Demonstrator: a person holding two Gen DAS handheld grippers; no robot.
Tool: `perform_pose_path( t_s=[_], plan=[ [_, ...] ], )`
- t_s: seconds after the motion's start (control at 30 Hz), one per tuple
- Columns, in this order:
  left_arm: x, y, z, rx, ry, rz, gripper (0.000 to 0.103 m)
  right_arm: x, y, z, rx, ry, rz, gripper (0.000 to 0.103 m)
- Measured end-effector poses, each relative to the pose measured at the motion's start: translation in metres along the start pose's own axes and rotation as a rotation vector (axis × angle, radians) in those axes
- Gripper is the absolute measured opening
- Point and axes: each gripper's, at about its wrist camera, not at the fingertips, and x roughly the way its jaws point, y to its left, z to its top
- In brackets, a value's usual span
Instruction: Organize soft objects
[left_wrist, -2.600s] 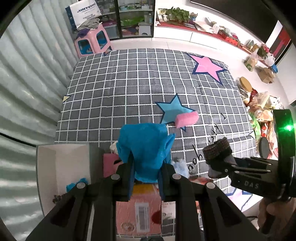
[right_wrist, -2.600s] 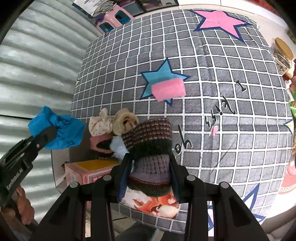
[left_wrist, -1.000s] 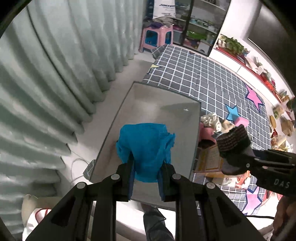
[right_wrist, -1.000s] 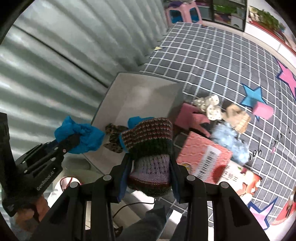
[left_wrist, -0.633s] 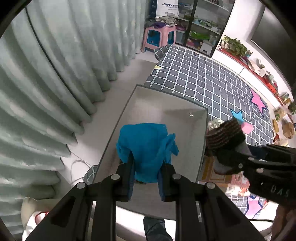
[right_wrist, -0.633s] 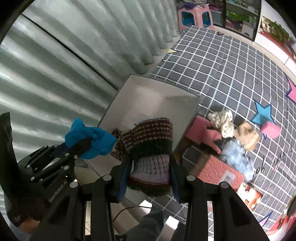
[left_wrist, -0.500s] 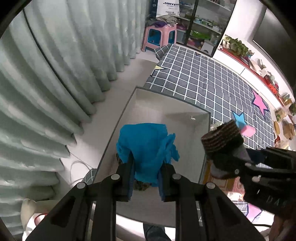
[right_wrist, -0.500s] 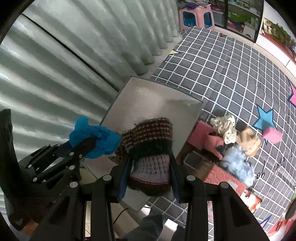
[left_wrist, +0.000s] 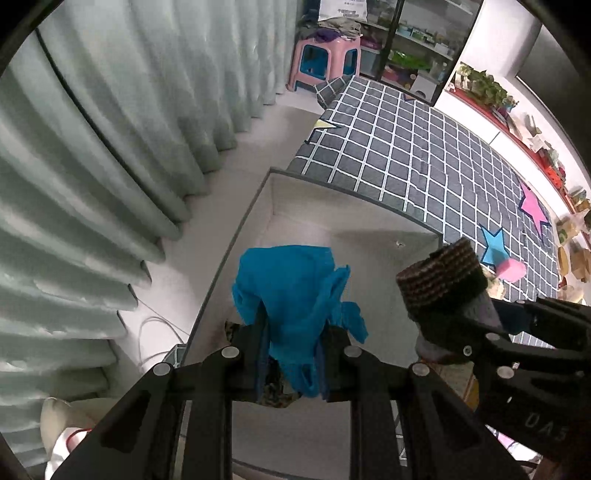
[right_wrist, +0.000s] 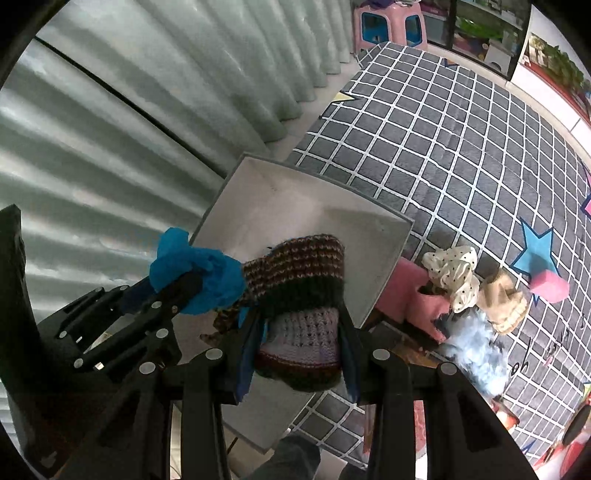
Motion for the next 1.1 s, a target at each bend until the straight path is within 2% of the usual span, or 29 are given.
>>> perform_pose_path(
  t_s=[1.1],
  plan=[
    [0.028,-0.004,0.008,0.001,0.068,0.004,0.023,0.029,-0.012,0.015,0.041,0.053,-0.002,0.041]
  ],
)
